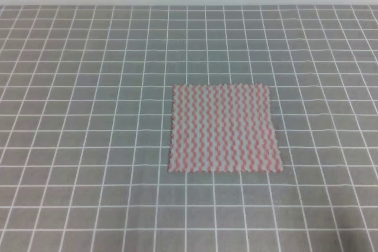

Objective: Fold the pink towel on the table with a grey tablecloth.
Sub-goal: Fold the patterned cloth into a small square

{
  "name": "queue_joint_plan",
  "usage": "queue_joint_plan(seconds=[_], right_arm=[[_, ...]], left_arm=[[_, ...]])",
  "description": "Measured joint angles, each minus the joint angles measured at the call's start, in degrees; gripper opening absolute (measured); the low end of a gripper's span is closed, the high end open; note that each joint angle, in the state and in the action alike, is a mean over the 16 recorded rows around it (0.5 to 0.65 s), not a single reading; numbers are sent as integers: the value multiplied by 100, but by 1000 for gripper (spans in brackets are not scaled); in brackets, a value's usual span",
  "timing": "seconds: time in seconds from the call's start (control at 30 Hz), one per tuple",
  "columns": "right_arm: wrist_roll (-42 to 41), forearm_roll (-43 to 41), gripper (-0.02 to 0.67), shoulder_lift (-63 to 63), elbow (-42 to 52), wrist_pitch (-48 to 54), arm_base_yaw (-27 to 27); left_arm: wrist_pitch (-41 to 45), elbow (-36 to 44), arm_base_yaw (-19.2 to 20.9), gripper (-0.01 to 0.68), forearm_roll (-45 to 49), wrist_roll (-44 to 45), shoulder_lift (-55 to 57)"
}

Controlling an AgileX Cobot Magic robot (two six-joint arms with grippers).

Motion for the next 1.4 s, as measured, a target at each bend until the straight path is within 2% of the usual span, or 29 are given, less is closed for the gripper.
queue_joint_plan(seconds=[0.57, 0.8, 0.93, 1.23, 1.4], right_arm=[[0, 26, -18, -15, -86, 54, 4], [0, 508, -18, -15, -106, 60, 5], [0, 1350, -18, -17, -115, 71, 5], [0, 4931, -18, -17, -106, -151, 5], [0, 6351, -18, -15, -96, -494, 5]], left_arm=[[26, -8, 1, -1, -298, 0, 22], [26, 0, 0, -1, -322, 0, 0], [43, -8, 0, -1, -310, 1, 0], [82, -32, 0, -2, -266, 4, 0], [100, -48, 0, -2, -247, 5, 0]])
